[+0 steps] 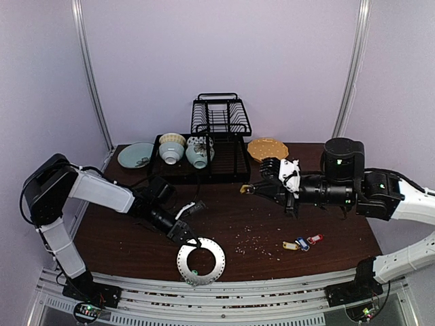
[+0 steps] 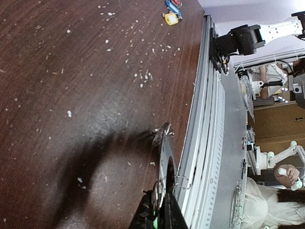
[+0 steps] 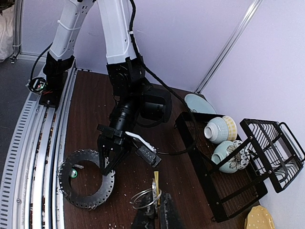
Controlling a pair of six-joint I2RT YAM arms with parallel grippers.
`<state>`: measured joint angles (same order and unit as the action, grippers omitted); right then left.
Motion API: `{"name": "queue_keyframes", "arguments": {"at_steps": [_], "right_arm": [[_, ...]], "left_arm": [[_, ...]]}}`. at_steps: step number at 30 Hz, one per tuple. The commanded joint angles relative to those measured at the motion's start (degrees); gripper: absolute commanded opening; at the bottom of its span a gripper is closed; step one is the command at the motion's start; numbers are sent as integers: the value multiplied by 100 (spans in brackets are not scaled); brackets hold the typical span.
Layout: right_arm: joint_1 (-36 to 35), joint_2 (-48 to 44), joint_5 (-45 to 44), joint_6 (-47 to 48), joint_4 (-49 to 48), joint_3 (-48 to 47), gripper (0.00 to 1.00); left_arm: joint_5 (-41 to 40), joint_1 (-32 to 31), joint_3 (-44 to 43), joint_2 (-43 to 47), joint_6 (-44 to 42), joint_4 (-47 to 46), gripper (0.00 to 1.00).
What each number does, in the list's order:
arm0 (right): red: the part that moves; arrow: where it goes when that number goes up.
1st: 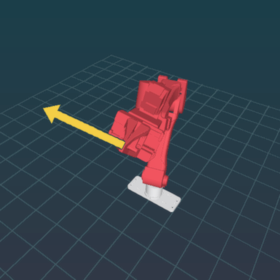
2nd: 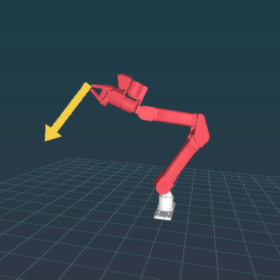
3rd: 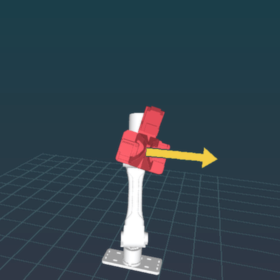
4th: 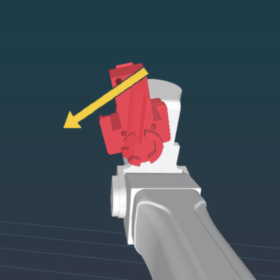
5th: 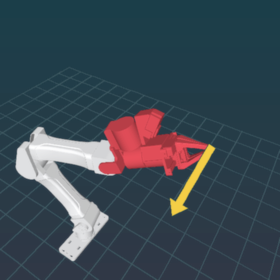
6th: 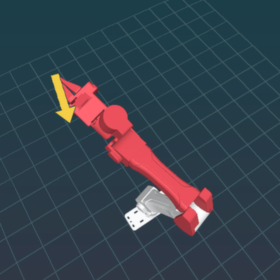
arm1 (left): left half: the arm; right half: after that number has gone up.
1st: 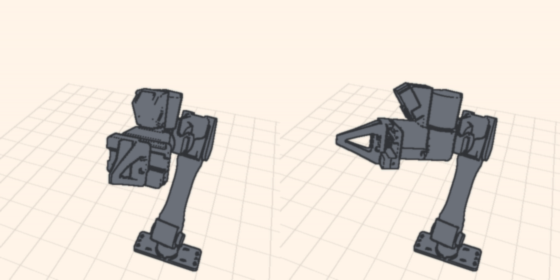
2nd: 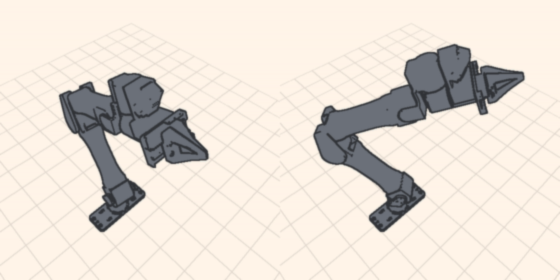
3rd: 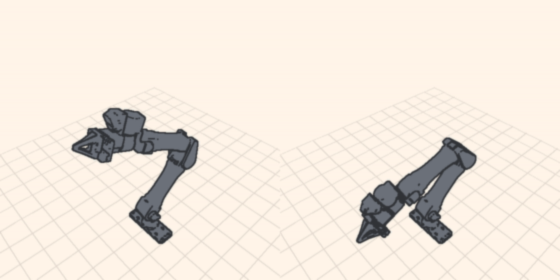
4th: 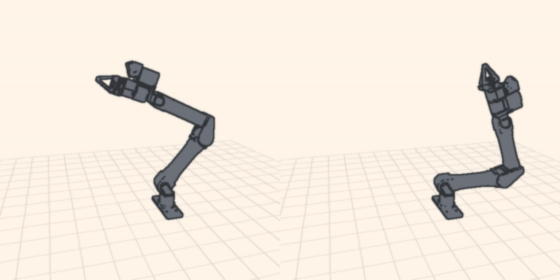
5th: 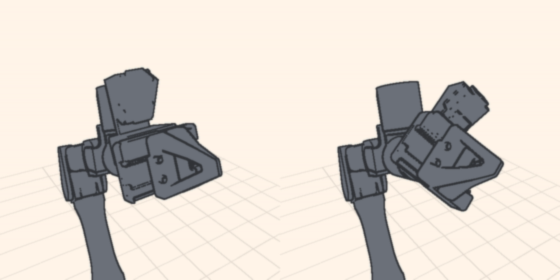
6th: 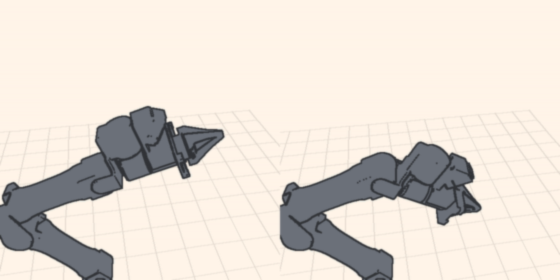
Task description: Put the keys on the keyring
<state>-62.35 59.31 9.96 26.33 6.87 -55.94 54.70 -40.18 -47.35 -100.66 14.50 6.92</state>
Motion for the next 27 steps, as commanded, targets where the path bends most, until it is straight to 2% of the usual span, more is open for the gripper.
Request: {"name": "queue_keyframes", "arguments": {"at_steps": [1,3,5,9,12,15,18,23,25,27], "right_arm": [[-13,110,178,-42,86,-185,0],[-2,148,207,-46,132,-239,0],[-6,168,230,-87,155,-296,0],[1,169,297,-351,143,-386,0],[0,230,487,-746,273,-558,0],[-1,367,873,-1129,568,-828,0],[-11,578,1252,-1188,943,-1037,0],[-117,917,1927,-955,1263,-1160,0],[-169,1060,1959,-856,1496,-1306,0],[-222,1186,1968,-751,1693,-1370,0]], "left_arm": [[-730,181,-179,-222,-397,152,20],[-1075,188,-238,-133,-414,222,35],[-1568,199,-264,94,-427,274,44],[-2807,242,-207,1090,-488,101,48],[-3189,203,110,2272,-532,-660,48],[-3270,-216,509,3499,-1094,-1604,49],[-3349,-989,632,4143,-1828,-2066,55],[-2651,-1863,-325,3679,-2336,-1358,57],[-2116,-2017,-668,3498,-2536,-991,57],[-1996,-2168,-897,3399,-2867,-625,56]]}}
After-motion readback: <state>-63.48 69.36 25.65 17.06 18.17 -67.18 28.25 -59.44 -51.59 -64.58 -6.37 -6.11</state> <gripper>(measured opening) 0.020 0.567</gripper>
